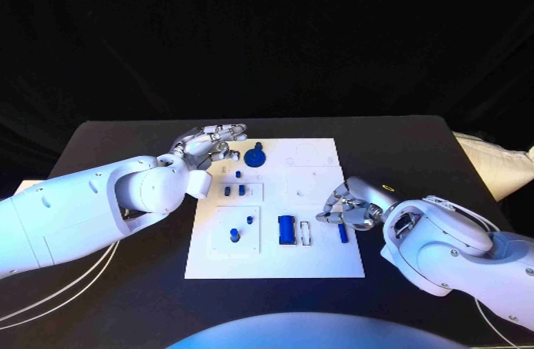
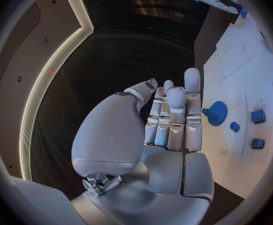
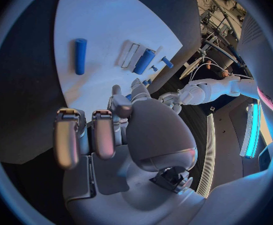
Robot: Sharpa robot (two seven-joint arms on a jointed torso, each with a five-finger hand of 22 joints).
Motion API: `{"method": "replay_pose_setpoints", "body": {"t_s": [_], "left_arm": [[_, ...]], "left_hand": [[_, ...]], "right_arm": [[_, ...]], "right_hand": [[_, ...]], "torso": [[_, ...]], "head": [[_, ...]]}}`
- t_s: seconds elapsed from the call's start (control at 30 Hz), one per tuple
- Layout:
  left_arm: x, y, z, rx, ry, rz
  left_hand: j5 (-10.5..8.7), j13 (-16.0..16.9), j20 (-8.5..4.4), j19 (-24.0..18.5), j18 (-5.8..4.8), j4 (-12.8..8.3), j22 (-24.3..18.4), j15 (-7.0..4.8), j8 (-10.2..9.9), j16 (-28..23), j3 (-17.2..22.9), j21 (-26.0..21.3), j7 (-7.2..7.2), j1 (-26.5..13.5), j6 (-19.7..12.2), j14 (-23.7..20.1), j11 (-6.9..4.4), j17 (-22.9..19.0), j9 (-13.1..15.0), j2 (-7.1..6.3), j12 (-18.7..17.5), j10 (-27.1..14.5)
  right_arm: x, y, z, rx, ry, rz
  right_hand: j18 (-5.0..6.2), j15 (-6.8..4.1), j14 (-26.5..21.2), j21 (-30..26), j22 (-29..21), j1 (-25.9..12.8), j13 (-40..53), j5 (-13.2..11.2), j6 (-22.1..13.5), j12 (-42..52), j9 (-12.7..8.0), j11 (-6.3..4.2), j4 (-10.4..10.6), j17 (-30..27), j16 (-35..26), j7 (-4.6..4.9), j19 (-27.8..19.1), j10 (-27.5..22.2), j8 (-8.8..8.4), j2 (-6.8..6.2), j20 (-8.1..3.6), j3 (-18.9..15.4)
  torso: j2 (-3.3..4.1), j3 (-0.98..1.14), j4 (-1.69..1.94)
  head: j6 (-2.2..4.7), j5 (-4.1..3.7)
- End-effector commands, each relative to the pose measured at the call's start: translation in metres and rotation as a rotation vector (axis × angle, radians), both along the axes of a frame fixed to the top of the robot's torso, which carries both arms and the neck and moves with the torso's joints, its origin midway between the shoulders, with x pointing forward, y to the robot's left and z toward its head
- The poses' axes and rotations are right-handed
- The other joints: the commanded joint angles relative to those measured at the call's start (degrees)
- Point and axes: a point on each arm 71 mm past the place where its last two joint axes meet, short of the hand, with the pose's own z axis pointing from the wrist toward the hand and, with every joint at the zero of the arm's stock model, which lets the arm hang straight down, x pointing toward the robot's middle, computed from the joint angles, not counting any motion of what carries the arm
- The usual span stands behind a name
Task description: Assemble the parts on the task board
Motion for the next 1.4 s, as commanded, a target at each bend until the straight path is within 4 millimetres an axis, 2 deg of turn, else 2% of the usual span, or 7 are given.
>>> {"method": "replay_pose_setpoints", "body": {"t_s": [0.03, 0.17, 0.37, 0.57, 1.17, 1.23, 1.4], "left_arm": [[-0.001, -0.003, 0.001, -0.011, -0.008, -0.024], [-0.001, -0.003, 0.001, -0.011, -0.009, -0.025], [-0.001, -0.003, 0.001, -0.01, -0.009, -0.025], [-0.001, -0.002, 0.001, -0.01, -0.008, -0.024], [0.0, -0.002, 0.001, -0.008, -0.008, -0.023], [0.0, -0.002, 0.001, -0.009, -0.007, -0.024], [0.0, -0.001, 0.001, -0.007, -0.006, -0.021]], "left_hand": [[0.04, 0.05, 0.2, 0.07, 0.64, -0.02, -0.05, 0.38, 0.12, 0.25, -0.34, -0.39, 0.01, 0.04, -0.26, -0.13, -0.08, -0.05, -0.06, 0.73, 0.15, -0.43], [0.04, 0.05, 0.2, 0.07, 0.64, -0.02, -0.05, 0.38, 0.12, 0.25, -0.34, -0.39, 0.01, 0.04, -0.26, -0.13, -0.08, -0.05, -0.06, 0.73, 0.15, -0.43], [0.04, 0.05, 0.2, 0.07, 0.64, -0.02, -0.05, 0.38, 0.12, 0.25, -0.34, -0.39, 0.01, 0.04, -0.26, -0.13, -0.08, -0.05, -0.06, 0.73, 0.15, -0.43], [0.04, 0.05, 0.2, 0.07, 0.64, -0.02, -0.05, 0.38, 0.12, 0.25, -0.34, -0.39, 0.01, 0.04, -0.26, -0.13, -0.08, -0.05, -0.06, 0.73, 0.15, -0.43], [0.05, 0.08, 0.2, 0.08, 0.64, -0.06, -0.06, 0.38, 0.17, 0.25, -0.37, -0.43, 0.01, 0.09, -0.31, -0.16, -0.08, -0.11, -0.06, 0.74, 0.27, -0.53], [0.05, 0.08, 0.2, 0.08, 0.64, -0.06, -0.06, 0.38, 0.17, 0.25, -0.37, -0.43, 0.01, 0.09, -0.31, -0.16, -0.08, -0.11, -0.06, 0.74, 0.27, -0.53], [0.05, 0.08, 0.2, 0.08, 0.64, -0.06, -0.06, 0.38, 0.17, 0.25, -0.37, -0.43, 0.01, 0.09, -0.31, -0.16, -0.08, -0.11, -0.06, 0.74, 0.27, -0.53]], "right_arm": [[0.0, -0.008, 0.001, -0.053, -0.052, 0.011], [-0.001, -0.019, -0.004, -0.108, -0.047, 0.004], [-0.001, -0.029, -0.011, -0.159, -0.028, 0.0], [-0.002, -0.03, -0.019, -0.208, -0.017, 0.028], [-0.003, -0.025, -0.029, -0.25, 0.023, 0.066], [-0.004, -0.024, -0.03, -0.26, 0.024, 0.073], [-0.004, -0.024, -0.033, -0.296, 0.031, 0.091]], "right_hand": [[-0.41, 0.53, 3.92, -0.21, 4.22, -0.06, -0.22, -0.04, -0.43, -0.48, -0.13, 0.13, 0.52, 4.14, -0.41, 0.03, -0.09, -0.4, -0.28, -0.38, 0.43, 0.04], [-0.37, 0.48, 3.89, -0.32, 4.1, -0.03, -0.26, -1.11, 0.76, -0.7, 0.04, -0.01, 1.34, 4.03, -0.54, -0.21, -0.19, -0.5, 0.01, -0.67, 0.51, 0.35], [-0.38, 0.42, 3.92, -0.3, 4.17, -0.26, -0.12, -2.12, 1.3, -0.61, 0.31, -0.1, 2.14, 4.12, -0.52, -0.36, -0.15, -0.41, 0.13, -1.15, 0.47, 0.47], [-0.44, 0.31, 4.02, -0.16, 4.45, -2.27, 0.47, -1.51, 1.97, 0.04, 1.12, -0.25, 3.95, 4.48, -0.35, -0.58, -0.02, -0.06, 0.45, -3.07, 0.39, -0.17], [-0.54, 0.15, 4.09, 0.09, 4.88, -1.95, 0.82, -1.28, 2.43, 0.42, 1.73, -0.46, 3.68, 4.77, -0.19, -0.84, 0.22, 0.16, 0.75, -3.36, 0.3, 0.01], [-0.54, 0.12, 4.09, 0.1, 4.89, -1.67, 0.84, -1.32, 2.45, 0.44, 1.85, -0.5, 3.58, 4.78, -0.19, -0.87, 0.22, 0.18, 0.77, -3.45, 0.27, 0.09], [-0.57, -0.13, 4.12, 0.15, 5.02, 2.17, 0.72, -2.89, 2.75, 0.09, 2.58, -0.76, 1.53, 4.93, -0.13, -1.1, 0.28, 0.07, 0.99, -4.33, 0.05, 1.09]], "torso": [[-0.01, -0.07, -0.34], [-0.01, -0.03, -0.39], [-0.1, -0.17, -0.15], [-0.01, -0.11, -0.08], [0.03, -0.06, 0.06], [0.02, -0.13, 0.09], [-0.03, -0.22, 0.08]], "head": [[-0.1, -0.42], [-0.12, -0.7], [-0.21, -1.07], [-0.19, -0.64], [-0.4, -0.89], [-0.43, -0.92], [-0.57, -0.96]]}}
